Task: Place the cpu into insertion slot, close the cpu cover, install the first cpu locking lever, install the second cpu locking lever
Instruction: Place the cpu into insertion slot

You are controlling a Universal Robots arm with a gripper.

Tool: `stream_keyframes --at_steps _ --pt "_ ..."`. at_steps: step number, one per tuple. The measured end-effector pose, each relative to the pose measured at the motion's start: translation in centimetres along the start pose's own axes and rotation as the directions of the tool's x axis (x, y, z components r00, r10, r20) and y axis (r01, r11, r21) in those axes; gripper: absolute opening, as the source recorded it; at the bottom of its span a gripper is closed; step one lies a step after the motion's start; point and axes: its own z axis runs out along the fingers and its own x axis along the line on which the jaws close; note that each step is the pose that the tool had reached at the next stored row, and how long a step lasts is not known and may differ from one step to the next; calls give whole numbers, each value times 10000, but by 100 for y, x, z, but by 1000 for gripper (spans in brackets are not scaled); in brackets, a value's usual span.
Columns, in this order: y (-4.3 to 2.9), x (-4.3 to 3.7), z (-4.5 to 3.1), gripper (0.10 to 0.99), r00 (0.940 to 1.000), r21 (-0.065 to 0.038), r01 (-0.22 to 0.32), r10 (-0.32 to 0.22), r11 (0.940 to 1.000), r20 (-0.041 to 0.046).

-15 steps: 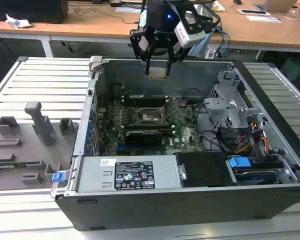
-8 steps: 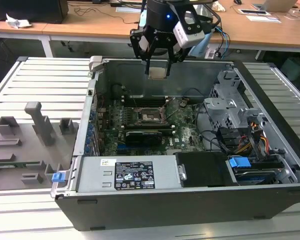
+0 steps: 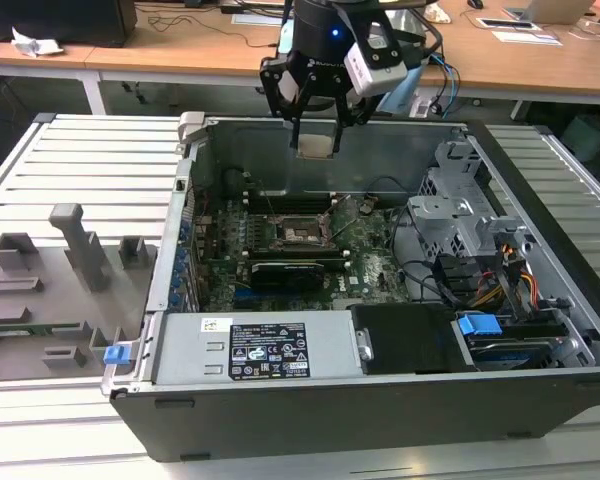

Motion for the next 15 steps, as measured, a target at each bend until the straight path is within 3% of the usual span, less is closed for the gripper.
stream_keyframes --at_steps 4,8,15 --pt "0 0 2 529 9988 -9 -493 493 9988 44" --pt "-1 0 8 529 9929 -25 -1188 1188 9929 105" --pt "-1 0 12 529 9832 -46 -1819 1820 9833 160"
